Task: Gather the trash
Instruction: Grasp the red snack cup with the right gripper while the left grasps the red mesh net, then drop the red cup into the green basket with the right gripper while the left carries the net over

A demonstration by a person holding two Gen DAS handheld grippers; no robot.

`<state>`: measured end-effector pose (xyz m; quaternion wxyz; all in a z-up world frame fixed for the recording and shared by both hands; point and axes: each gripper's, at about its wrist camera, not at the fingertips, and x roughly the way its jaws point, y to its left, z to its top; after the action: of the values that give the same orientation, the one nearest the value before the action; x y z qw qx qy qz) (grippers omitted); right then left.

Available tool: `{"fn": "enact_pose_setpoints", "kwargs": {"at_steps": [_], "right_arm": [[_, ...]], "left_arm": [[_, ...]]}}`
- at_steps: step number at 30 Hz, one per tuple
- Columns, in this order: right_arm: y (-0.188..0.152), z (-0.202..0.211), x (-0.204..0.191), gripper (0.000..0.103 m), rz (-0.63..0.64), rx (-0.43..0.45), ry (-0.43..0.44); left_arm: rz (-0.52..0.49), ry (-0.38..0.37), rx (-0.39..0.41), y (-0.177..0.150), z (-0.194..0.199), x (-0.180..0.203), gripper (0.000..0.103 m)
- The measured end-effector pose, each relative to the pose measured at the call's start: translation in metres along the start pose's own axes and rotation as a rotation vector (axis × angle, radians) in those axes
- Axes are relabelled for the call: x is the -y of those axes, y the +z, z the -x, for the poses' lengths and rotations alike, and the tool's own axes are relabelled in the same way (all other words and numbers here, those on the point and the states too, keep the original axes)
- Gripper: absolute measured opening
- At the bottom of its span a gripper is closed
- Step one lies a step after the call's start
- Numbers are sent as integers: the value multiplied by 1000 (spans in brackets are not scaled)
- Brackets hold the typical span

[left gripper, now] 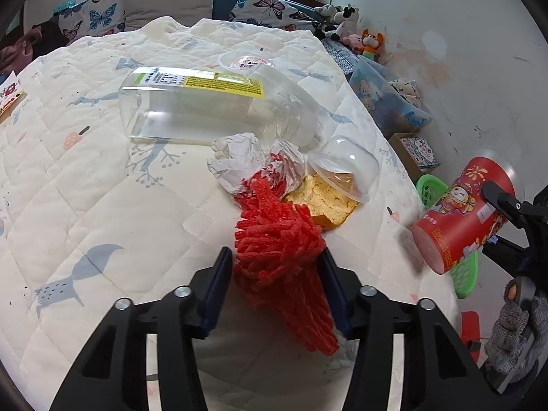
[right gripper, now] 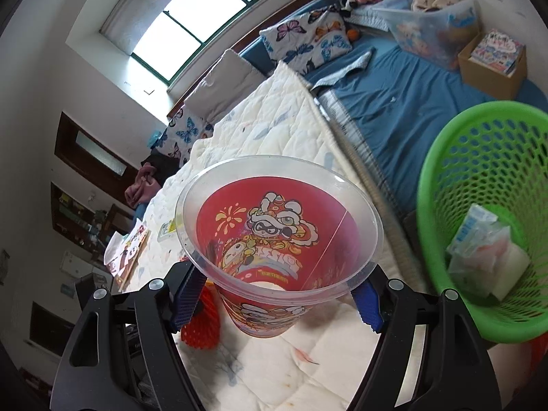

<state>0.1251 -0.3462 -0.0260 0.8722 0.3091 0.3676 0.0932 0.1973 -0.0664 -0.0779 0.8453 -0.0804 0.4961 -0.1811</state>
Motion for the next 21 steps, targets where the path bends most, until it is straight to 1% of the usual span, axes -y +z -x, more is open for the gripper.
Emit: {"fn": "enact_pose_setpoints", "kwargs": {"at_steps": [2,3,6,12,14,17,21], "right_arm": [[1,6,5,74,1,10,-11],[1,10,8,74,2,14,-16],[-1,22,18,74,1,32,-43],[0,50,44,74,-28,82,-87],[0,61,54,74,-39,100,-109],[2,77,73,74,-46,134,-180],[2,86,99,74,-47,152,-284]], "left_arm": [[-5,3,4,-2,2,2,42],[-9,7,6,-4,3,3,38],[-21,10,15,-7,9,7,32],[-68,-1,41,-15,28,23,29],[-86,-16,47,-16,34,30,29],[-125,-38,61,-16,43,47,29],[-166,-80,59,-11,47,71,29]]}}
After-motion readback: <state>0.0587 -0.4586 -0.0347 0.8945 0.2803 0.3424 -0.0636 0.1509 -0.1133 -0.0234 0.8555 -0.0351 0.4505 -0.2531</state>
